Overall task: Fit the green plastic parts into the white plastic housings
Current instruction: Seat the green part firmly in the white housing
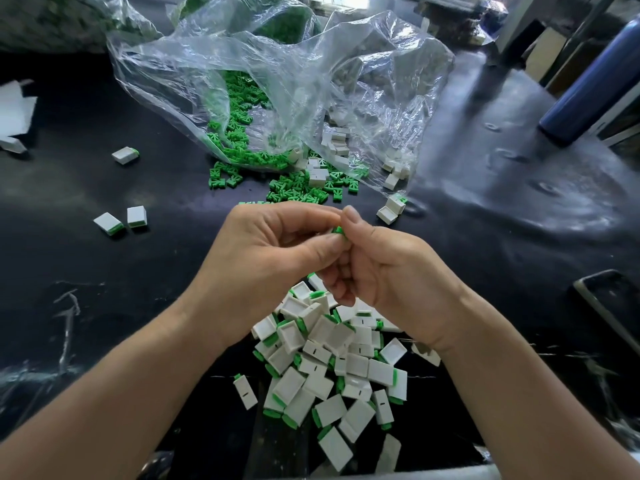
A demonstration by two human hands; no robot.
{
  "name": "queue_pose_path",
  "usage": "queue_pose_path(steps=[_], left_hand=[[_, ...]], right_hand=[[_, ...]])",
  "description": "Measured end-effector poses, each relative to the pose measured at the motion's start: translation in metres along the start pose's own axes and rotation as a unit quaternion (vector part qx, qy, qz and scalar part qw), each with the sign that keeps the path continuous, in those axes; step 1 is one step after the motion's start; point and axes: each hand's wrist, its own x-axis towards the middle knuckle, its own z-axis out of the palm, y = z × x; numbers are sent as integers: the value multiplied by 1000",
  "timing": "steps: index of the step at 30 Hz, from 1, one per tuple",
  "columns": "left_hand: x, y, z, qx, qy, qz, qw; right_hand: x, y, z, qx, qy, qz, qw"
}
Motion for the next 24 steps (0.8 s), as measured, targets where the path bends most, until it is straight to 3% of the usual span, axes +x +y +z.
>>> queue_pose_path(steps=[9,24], left_hand=[[1,1,-4,-36,-23,-18,999],[0,5,-5,-48,17,-76,996]], right_hand=[[-2,0,-1,-65,27,-9,997],[-3,-3,8,-123,74,-49,988]])
